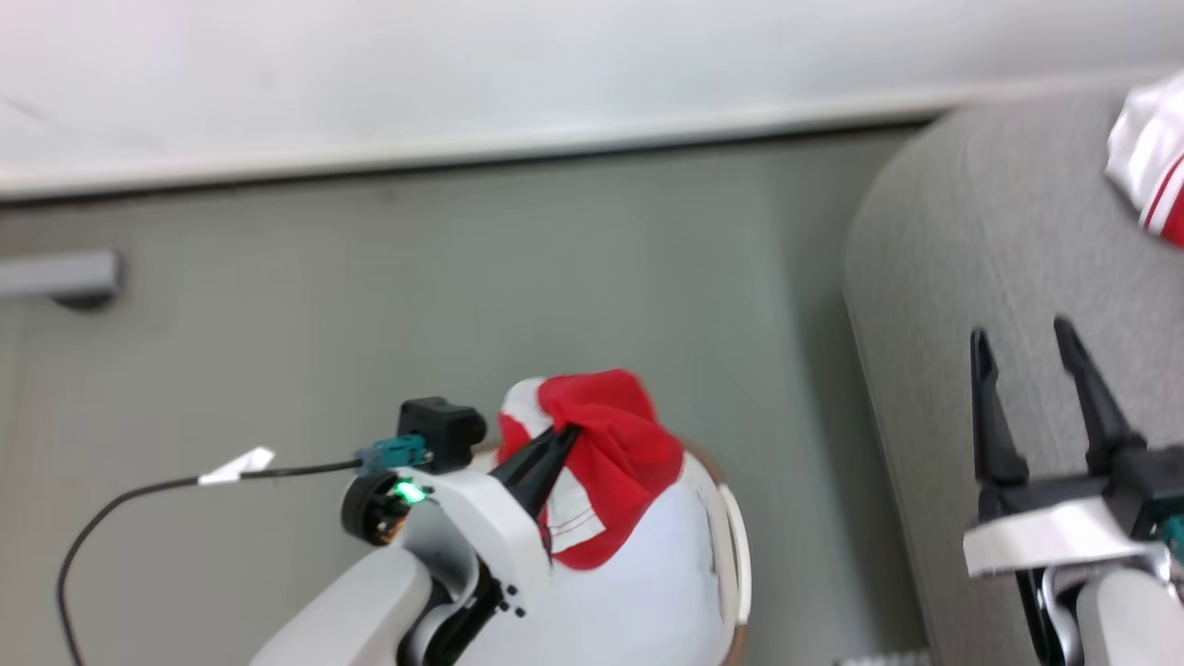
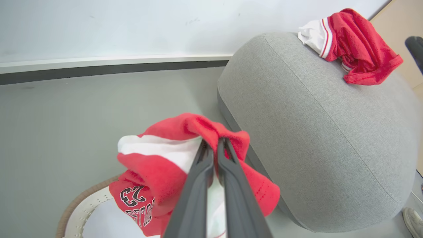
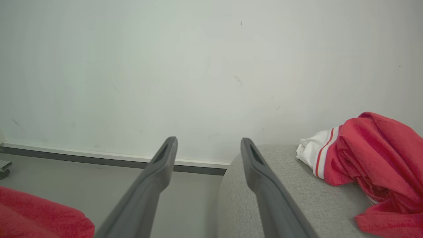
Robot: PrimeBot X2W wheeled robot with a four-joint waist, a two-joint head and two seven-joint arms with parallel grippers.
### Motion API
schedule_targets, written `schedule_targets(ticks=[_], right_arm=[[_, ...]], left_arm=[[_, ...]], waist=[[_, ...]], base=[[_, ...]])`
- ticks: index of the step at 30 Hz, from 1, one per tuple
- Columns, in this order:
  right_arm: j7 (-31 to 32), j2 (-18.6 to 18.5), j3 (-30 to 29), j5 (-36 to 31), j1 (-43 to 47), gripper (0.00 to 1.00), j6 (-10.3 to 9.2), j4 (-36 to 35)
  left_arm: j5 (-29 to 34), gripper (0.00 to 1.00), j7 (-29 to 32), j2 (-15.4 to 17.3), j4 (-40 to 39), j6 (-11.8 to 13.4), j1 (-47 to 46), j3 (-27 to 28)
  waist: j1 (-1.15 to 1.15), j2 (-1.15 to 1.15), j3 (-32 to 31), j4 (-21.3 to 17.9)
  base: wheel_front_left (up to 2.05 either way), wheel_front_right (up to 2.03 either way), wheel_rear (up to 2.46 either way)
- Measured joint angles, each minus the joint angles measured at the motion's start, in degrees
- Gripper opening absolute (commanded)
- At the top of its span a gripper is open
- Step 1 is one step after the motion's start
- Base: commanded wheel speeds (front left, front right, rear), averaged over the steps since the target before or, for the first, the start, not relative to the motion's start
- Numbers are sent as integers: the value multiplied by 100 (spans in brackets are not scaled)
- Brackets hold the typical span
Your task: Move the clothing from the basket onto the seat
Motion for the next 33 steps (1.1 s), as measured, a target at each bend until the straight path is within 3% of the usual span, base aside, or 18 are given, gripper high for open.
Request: schedule_targets(ticks=[14, 33], right_arm=[[0, 0, -189, -237, 1418, 100, 0, 197], [0, -1, 23, -2, 2222, 100, 0, 146]], left_arm=[[104, 0, -188, 352, -457, 669, 425, 169], [172, 0, 73, 955, -1329, 1034, 458, 354]], waist=[[-1, 0, -1756, 298], [1, 0, -2461, 284]], base=[[0, 0, 0], [0, 0, 0]])
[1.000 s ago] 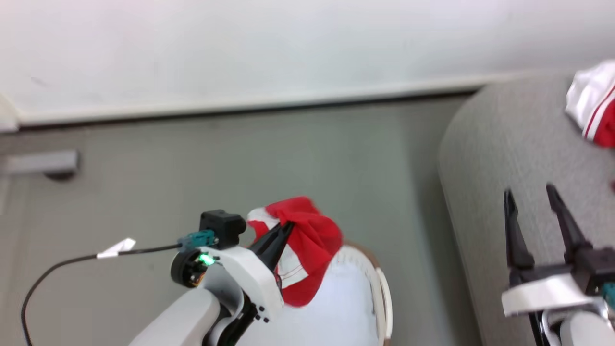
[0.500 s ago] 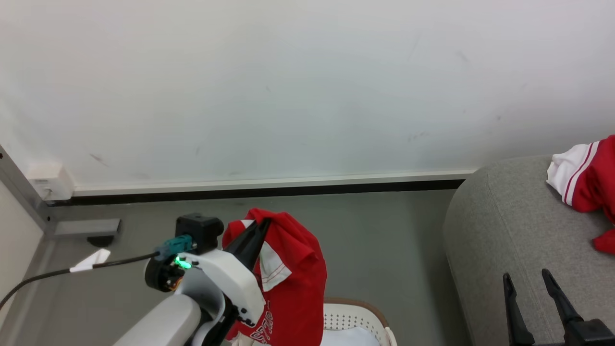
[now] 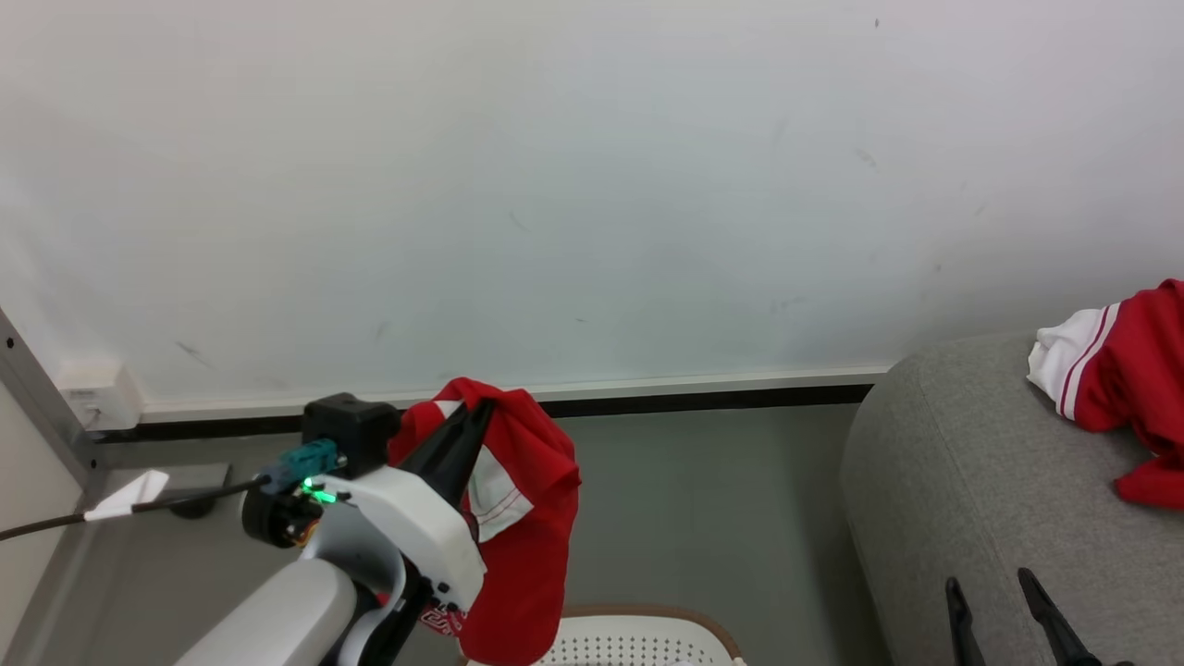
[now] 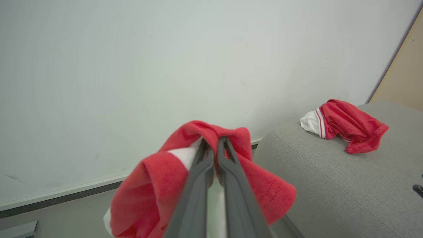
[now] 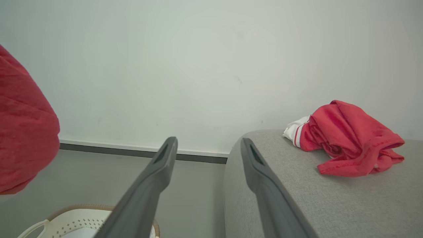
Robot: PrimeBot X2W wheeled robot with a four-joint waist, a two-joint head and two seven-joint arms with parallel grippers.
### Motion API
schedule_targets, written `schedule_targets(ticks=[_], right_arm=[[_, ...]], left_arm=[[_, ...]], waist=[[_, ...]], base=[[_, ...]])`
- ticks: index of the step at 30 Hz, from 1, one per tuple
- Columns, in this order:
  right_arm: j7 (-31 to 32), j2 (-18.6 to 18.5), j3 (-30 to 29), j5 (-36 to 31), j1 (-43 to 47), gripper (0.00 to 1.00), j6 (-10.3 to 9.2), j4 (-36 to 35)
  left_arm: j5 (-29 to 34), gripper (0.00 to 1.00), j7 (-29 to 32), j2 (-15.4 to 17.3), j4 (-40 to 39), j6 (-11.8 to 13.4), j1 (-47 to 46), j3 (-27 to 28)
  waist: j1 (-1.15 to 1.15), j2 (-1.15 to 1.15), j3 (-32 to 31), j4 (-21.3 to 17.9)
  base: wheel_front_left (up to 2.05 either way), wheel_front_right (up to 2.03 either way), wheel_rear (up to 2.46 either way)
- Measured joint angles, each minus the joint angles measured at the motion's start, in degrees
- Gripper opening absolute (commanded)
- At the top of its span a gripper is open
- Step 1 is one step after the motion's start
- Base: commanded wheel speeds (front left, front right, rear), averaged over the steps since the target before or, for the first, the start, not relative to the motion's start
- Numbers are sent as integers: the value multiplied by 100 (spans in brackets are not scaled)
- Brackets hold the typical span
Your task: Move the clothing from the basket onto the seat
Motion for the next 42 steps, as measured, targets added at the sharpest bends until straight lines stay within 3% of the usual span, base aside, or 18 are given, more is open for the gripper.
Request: schedule_targets(ticks=[5, 9, 22, 30, 33, 34, 35, 36, 42], right_arm=[[0, -26, 525, 42, -40, 100, 0, -75], [0, -388, 1156, 271, -321, 100, -1, -70], [307, -1895, 3966, 1659, -2037, 100, 0, 142], [627, -2291, 5989, 2521, -3476, 100, 0, 450], [650, -2248, 6606, 2940, -3873, 100, 0, 657], [650, -2238, 6795, 3074, -3981, 84, -1, 745], [651, -2237, 6972, 3223, -4070, 24, 0, 850], [610, -2216, 7088, 3341, -4124, 0, 0, 945], [212, -2038, 7342, 3923, -4240, 0, 0, 1322]], left_arm=[[105, 0, 130, 49, -175, -35, -14, -101], [140, 0, 171, 48, -303, -90, -134, -169], [290, 0, 467, -280, -780, -446, -503, -713], [272, 0, 545, -601, -782, -711, -662, -1000], [227, 0, 545, -695, -755, -777, -669, -1061], [221, 0, 544, -714, -739, -794, -670, -1080], [211, 0, 543, -734, -713, -803, -675, -1092], [193, 0, 539, -766, -687, -804, -676, -1096], [160, 0, 463, -851, -511, -778, -667, -1116]], waist=[[1, 0, 25, -42], [1, 0, 38, -59], [1, 0, -3, 14], [1, 0, 12, 79], [1, 0, 10, 103], [1, 0, 9, 114], [1, 0, 7, 130], [1, 0, 5, 151], [1, 0, -29, 260]], base=[[0, 0, 0], [0, 0, 0], [0, 0, 0], [0, 0, 0], [0, 0, 0], [0, 0, 0], [0, 0, 0], [0, 0, 0], [0, 0, 0]])
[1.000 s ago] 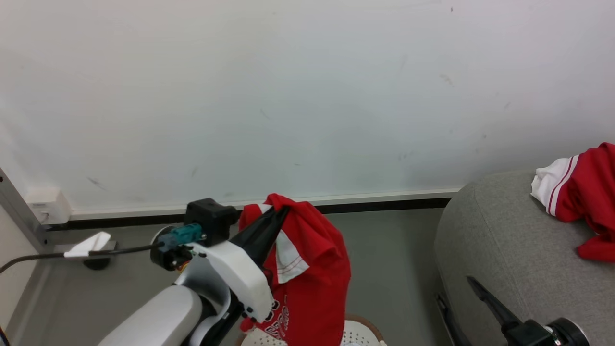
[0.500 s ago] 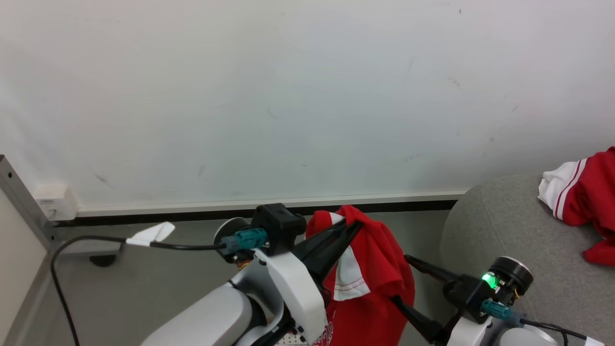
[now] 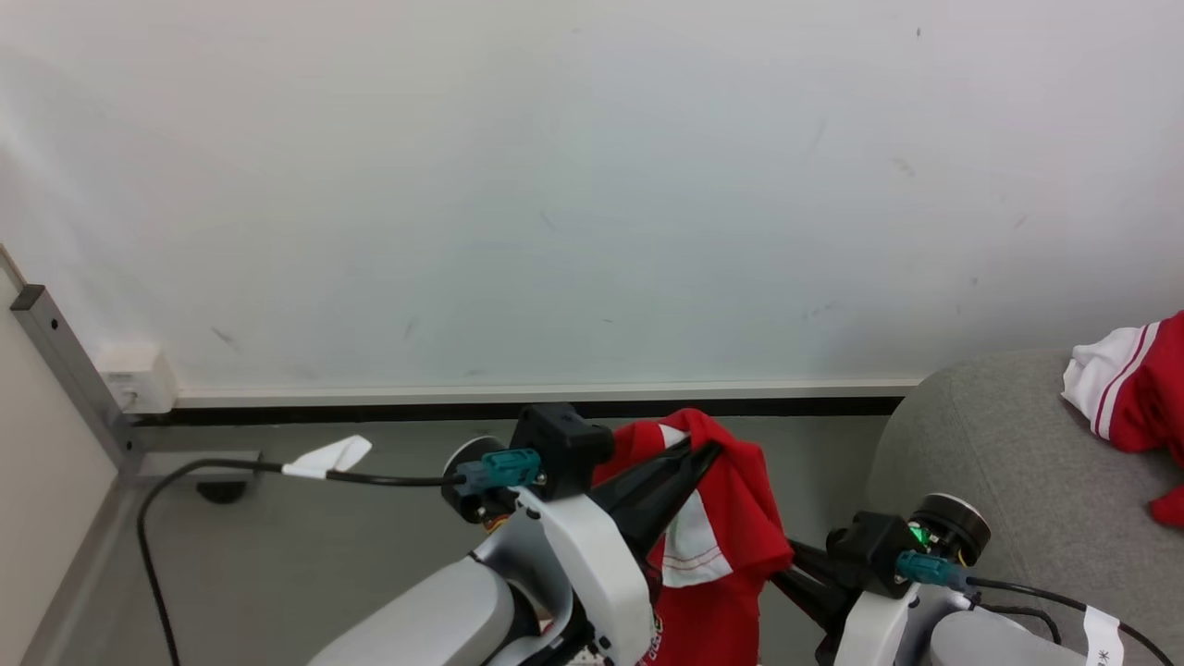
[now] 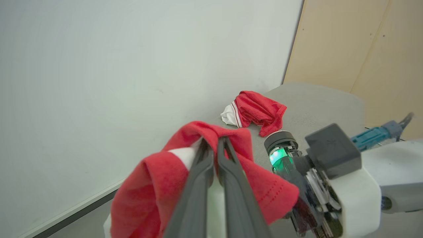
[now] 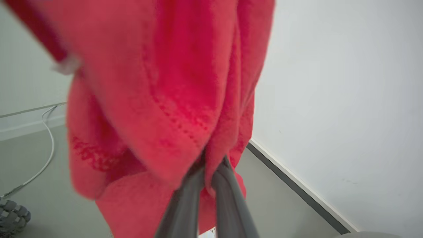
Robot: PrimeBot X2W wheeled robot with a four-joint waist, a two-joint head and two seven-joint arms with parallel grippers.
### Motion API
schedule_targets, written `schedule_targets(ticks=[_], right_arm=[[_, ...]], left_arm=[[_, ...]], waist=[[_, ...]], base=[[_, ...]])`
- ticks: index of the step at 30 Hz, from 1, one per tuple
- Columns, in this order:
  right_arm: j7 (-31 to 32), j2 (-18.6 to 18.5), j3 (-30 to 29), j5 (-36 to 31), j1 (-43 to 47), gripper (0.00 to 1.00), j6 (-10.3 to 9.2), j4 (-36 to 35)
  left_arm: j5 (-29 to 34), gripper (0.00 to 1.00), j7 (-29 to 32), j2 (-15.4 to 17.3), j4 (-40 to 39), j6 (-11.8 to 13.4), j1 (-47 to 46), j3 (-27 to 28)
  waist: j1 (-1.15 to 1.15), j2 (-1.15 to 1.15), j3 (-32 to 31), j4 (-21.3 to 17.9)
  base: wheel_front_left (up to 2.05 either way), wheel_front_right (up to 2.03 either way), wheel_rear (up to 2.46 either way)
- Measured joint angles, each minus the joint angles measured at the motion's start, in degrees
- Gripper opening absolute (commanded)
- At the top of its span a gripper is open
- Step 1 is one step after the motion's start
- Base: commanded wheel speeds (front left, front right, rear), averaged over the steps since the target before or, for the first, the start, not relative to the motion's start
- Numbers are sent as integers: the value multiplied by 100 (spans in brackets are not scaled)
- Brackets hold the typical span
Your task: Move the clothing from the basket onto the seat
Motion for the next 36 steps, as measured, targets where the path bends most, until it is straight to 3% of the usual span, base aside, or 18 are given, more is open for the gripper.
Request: schedule_targets(ticks=[9, 12, 13, 14, 26, 36], right_arm=[[-192, -3, -363, 330, 6, 0, 0, 258], [-194, -1, -821, 335, 48, 0, 0, 152], [-196, -3, -956, 318, 91, 0, 0, 123], [-203, -7, -1090, 288, 148, 0, 0, 101], [-211, -192, -2596, -296, 513, 0, 0, -232], [-211, -361, -3173, -560, 691, 0, -1, -499]], left_arm=[[-7, 0, -166, 100, 287, 41, 125, 21], [20, 47, -226, 112, 366, 60, 158, 4], [27, 94, -264, 113, 390, 62, 175, -2], [56, 100, -280, 115, 414, 69, 178, -24], [233, 100, -592, -35, 706, 86, 380, -272], [307, 100, -805, -132, 801, 69, 423, -369]], waist=[[0, 0, 19, -2], [0, 0, 39, -43], [0, 0, 47, -60], [0, 0, 54, -78], [0, 0, 150, -345], [0, 0, 255, -785]], base=[[0, 0, 0], [0, 0, 0], [0, 0, 0], [0, 0, 0], [0, 0, 0], [0, 0, 0]])
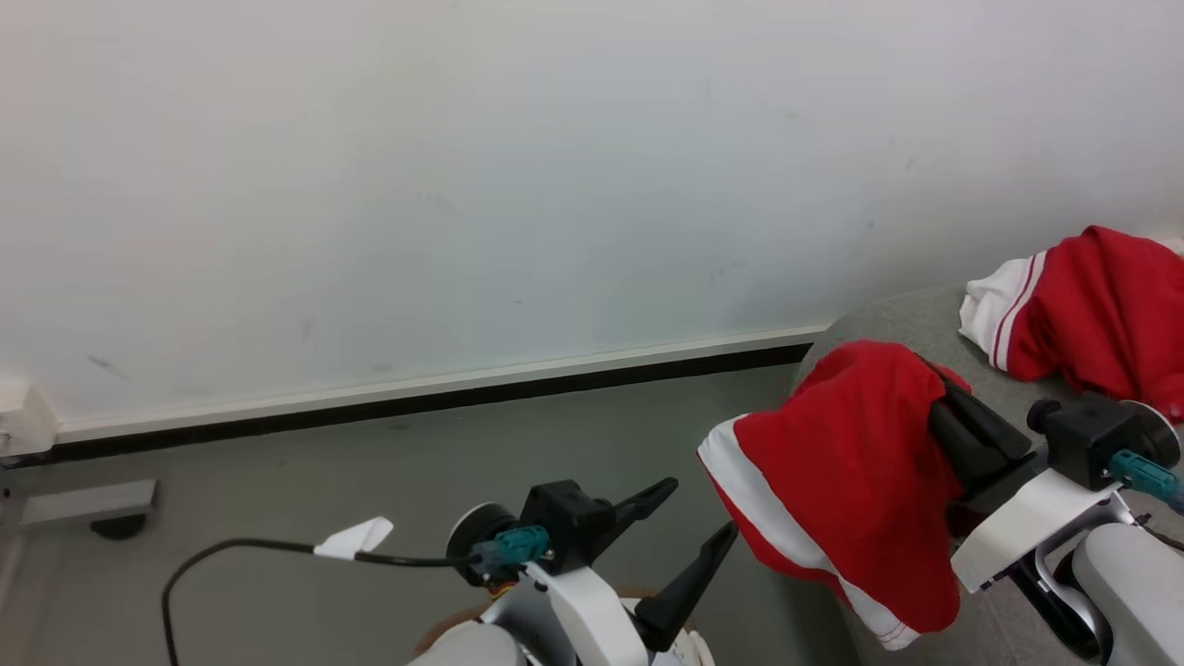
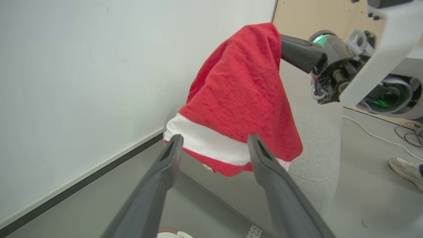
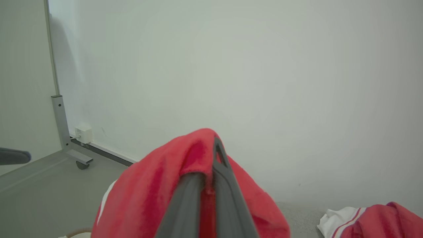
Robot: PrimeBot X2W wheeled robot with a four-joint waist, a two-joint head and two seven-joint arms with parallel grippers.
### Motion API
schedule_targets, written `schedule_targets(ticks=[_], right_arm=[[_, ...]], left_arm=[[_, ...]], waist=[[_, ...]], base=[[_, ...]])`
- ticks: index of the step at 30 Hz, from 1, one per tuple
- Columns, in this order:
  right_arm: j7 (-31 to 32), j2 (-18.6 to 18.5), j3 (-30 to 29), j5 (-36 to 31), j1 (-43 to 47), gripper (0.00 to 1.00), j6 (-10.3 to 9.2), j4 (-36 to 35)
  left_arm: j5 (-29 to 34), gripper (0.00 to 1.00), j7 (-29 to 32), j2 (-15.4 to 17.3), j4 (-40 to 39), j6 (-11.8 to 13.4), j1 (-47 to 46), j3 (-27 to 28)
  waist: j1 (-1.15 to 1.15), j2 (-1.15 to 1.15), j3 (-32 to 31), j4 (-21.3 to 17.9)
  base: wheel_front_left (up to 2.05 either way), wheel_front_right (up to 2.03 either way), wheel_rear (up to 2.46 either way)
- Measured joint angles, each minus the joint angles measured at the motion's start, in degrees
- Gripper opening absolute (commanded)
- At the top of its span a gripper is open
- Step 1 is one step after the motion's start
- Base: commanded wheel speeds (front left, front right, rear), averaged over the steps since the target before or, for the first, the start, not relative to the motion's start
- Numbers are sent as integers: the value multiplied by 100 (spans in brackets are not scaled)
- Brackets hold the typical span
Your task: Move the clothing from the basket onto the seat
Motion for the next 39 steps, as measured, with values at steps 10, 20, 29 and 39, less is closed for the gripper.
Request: schedule_targets(ticks=[10, 20, 29, 39], right_arm=[[0, -138, -196, -78, 98, 0, 1, -94], [0, -189, -531, -68, 214, 0, 0, -166], [0, 209, -1871, -498, -136, 0, 0, 376], [145, 515, -4181, -1412, -1915, 0, 1, 1354]], left_arm=[[10, 100, -79, -27, 36, 24, -7, -20], [44, 100, -115, -73, 7, 24, -93, -52], [190, 100, 30, 92, -191, -45, -454, -89], [489, 100, 23, 275, -446, -203, -1306, 112]], waist=[[0, 0, 135, -584], [0, 0, 385, -1056], [0, 0, 993, -1049], [1, 0, 2221, -693]], base=[[0, 0, 0], [0, 0, 0], [0, 0, 0], [0, 0, 0]])
